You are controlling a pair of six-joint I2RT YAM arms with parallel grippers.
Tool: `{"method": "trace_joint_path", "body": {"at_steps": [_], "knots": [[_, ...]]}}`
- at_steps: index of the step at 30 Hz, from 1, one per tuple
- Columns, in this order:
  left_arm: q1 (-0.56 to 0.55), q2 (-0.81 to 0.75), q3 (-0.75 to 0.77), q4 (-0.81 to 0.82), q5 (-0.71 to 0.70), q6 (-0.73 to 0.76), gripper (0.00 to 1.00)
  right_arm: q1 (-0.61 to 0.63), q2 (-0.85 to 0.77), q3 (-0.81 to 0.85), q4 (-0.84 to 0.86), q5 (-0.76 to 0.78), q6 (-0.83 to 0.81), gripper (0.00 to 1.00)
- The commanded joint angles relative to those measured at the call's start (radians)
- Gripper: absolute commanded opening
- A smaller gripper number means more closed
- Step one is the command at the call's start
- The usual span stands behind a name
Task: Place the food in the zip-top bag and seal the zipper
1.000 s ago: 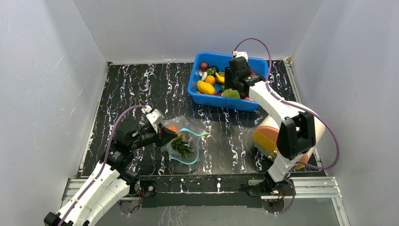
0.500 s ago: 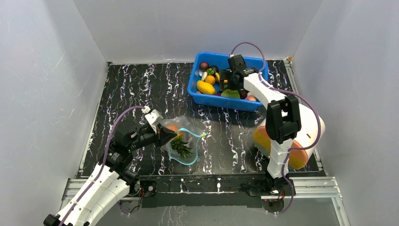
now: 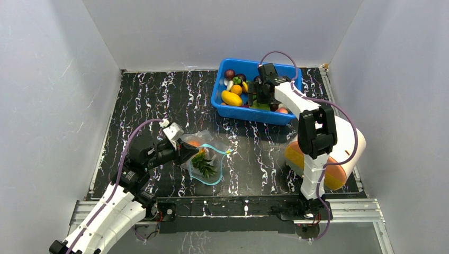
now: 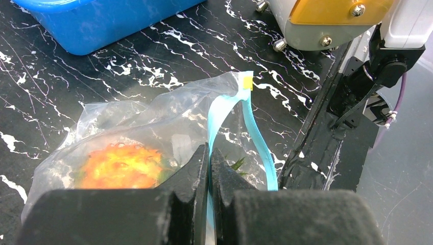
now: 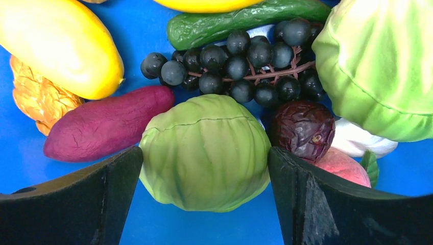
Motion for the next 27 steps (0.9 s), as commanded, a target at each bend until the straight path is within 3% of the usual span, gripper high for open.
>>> {"method": "trace_joint_path", "body": {"at_steps": [1, 7, 27], "knots": [[-0.003, 0.003, 0.016, 0.009, -0.005, 0.017, 0.0, -0.007, 0.009, 0.062, 0.016, -0.03, -0.032, 0.87], [-0.003, 0.004, 0.014, 0.012, -0.008, 0.018, 0.0, -0.007, -0.024, 0.053, 0.04, -0.025, -0.032, 0.7], [-0.004, -0.006, 0.011, 0.011, -0.053, -0.015, 0.0, -0.008, -0.19, -0.027, 0.095, 0.008, 0.005, 0.57]]}}
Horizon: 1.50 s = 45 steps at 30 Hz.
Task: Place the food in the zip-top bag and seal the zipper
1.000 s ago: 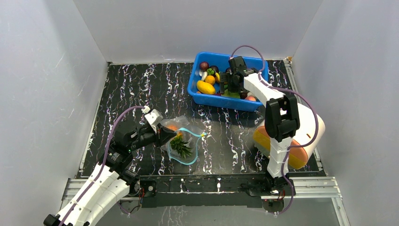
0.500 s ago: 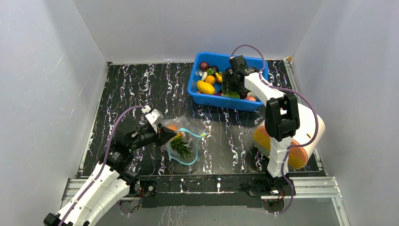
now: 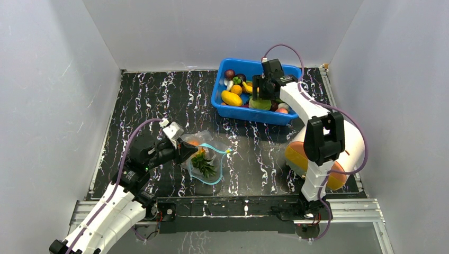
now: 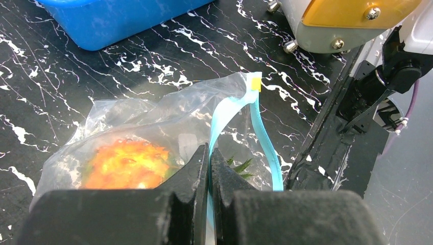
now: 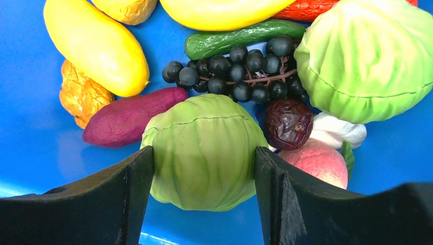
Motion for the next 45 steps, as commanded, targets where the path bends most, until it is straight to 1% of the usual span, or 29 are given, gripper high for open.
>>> {"method": "trace_joint_path", "body": {"at_steps": [1, 6, 10, 16, 21, 29, 34, 37, 41, 45], "knots": [[-0.003, -0.016, 0.01, 0.018, -0.013, -0.026, 0.0, -0.003, -0.096, -0.003, 0.066, 0.018, 0.014, 0.56], [-0.004, -0.038, 0.01, 0.047, -0.039, -0.114, 0.0, -0.003, -0.153, -0.023, 0.063, 0.019, 0.032, 0.55], [-0.003, -0.03, 0.039, 0.075, -0.066, -0.197, 0.0, -0.003, -0.202, -0.033, 0.045, 0.018, 0.04, 0.54], [-0.004, 0.035, 0.126, 0.067, -0.097, -0.283, 0.0, -0.002, -0.267, -0.042, -0.009, -0.011, 0.067, 0.54], [-0.003, 0.102, 0.203, 0.053, -0.118, -0.343, 0.0, -0.002, -0.362, -0.061, -0.031, -0.02, 0.07, 0.54], [-0.003, 0.159, 0.254, 0.089, -0.139, -0.442, 0.0, 0.014, -0.513, -0.097, -0.031, -0.187, 0.11, 0.52], [-0.003, 0.187, 0.276, 0.057, -0.177, -0.478, 0.0, 0.035, -0.633, -0.18, 0.072, -0.345, 0.156, 0.52], [-0.004, 0.204, 0.303, 0.012, -0.212, -0.504, 0.0, 0.054, -0.69, -0.219, 0.11, -0.408, 0.165, 0.52], [-0.003, 0.226, 0.336, -0.044, -0.284, -0.544, 0.0, 0.074, -0.76, -0.271, 0.154, -0.447, 0.229, 0.51], [-0.002, 0.26, 0.362, -0.07, -0.303, -0.559, 0.0, 0.121, -0.813, -0.342, 0.229, -0.504, 0.326, 0.5]]}}
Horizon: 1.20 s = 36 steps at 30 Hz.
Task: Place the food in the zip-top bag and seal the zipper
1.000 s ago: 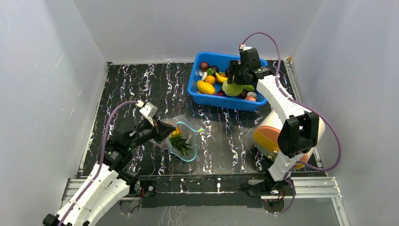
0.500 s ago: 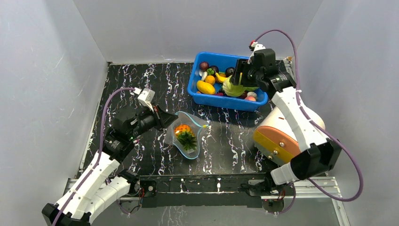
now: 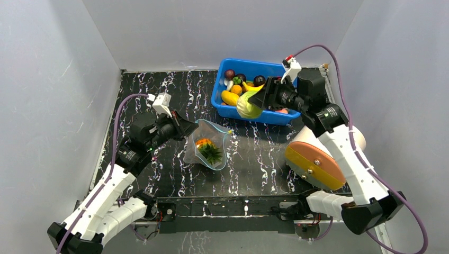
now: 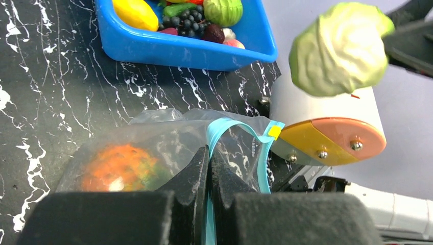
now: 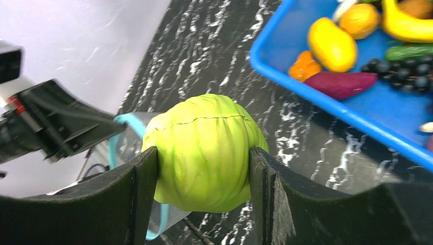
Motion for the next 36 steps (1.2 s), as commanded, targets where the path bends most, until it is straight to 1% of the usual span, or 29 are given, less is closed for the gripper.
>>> {"method": "trace_joint_path", "body": {"at_steps": [1, 5, 9, 12, 14, 18, 22, 26, 31, 36], "knots": [[-0.003, 0.028, 0.071, -0.043, -0.047, -0.045, 0.0, 0.061, -0.068, -0.063, 0.178, -0.099, 0.128, 0.5], [-0.004, 0.046, 0.07, -0.048, -0.042, -0.069, 0.0, 0.144, -0.085, -0.116, 0.215, -0.087, 0.177, 0.5], [-0.004, 0.042, 0.063, -0.044, -0.046, -0.101, 0.0, 0.241, -0.09, -0.162, 0.311, -0.083, 0.202, 0.51], [-0.004, 0.039, 0.061, -0.034, -0.028, -0.107, 0.0, 0.337, -0.074, -0.18, 0.368, -0.037, 0.204, 0.51], [-0.004, 0.035, 0.06, -0.031, -0.014, -0.107, 0.0, 0.379, -0.056, -0.181, 0.377, 0.0, 0.191, 0.51], [-0.003, 0.028, 0.062, -0.03, -0.004, -0.116, 0.0, 0.423, -0.024, -0.182, 0.406, 0.056, 0.159, 0.51], [-0.003, 0.019, 0.057, -0.002, 0.023, -0.141, 0.0, 0.453, -0.01, -0.223, 0.483, 0.121, 0.157, 0.5], [-0.003, 0.002, 0.051, 0.028, 0.025, -0.173, 0.0, 0.493, 0.012, -0.256, 0.51, 0.189, 0.134, 0.5], [-0.003, -0.011, 0.026, 0.062, 0.051, -0.158, 0.0, 0.561, 0.005, -0.341, 0.554, 0.327, 0.051, 0.5], [-0.004, -0.02, 0.009, 0.077, 0.063, -0.171, 0.0, 0.6, -0.018, -0.419, 0.635, 0.404, 0.015, 0.49]]}}
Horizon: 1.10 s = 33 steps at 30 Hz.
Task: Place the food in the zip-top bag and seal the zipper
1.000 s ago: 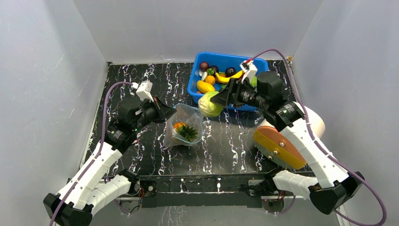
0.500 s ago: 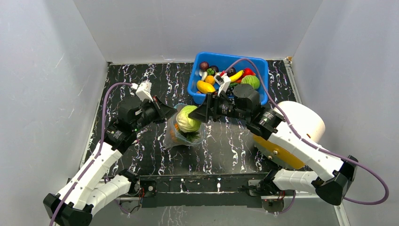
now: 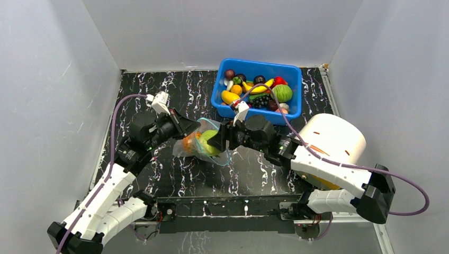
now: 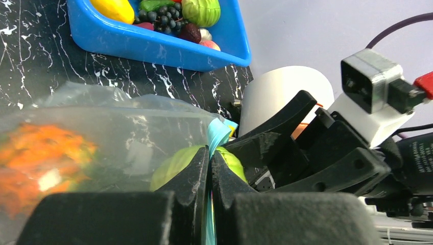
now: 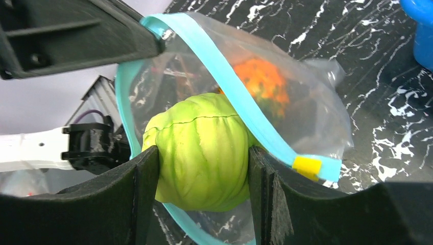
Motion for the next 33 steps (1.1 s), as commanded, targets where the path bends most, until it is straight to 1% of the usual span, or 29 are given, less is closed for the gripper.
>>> {"method": "trace_joint_path", "body": {"at_steps": [1, 8, 16, 19, 27, 33], "knots": [[-0.004, -0.026, -0.006, 0.065, 0.045, -0.023, 0.0, 0.038, -0.042, -0.044, 0.177, 0.133, -0.066, 0.49], [-0.004, -0.02, -0.004, 0.08, 0.081, -0.03, 0.0, 0.086, -0.044, -0.091, 0.329, 0.234, -0.103, 0.48], [-0.003, -0.032, -0.027, 0.068, 0.082, -0.014, 0.0, 0.1, -0.063, -0.108, 0.421, 0.327, -0.095, 0.48], [-0.004, -0.033, -0.03, 0.078, 0.088, -0.027, 0.0, 0.107, -0.056, -0.13, 0.459, 0.369, -0.12, 0.48], [-0.003, -0.034, -0.014, 0.097, 0.112, -0.044, 0.0, 0.111, -0.008, -0.188, 0.523, 0.424, -0.173, 0.48], [-0.004, -0.054, -0.041, 0.144, 0.126, -0.084, 0.0, 0.111, 0.007, -0.21, 0.52, 0.476, -0.188, 0.53]]}}
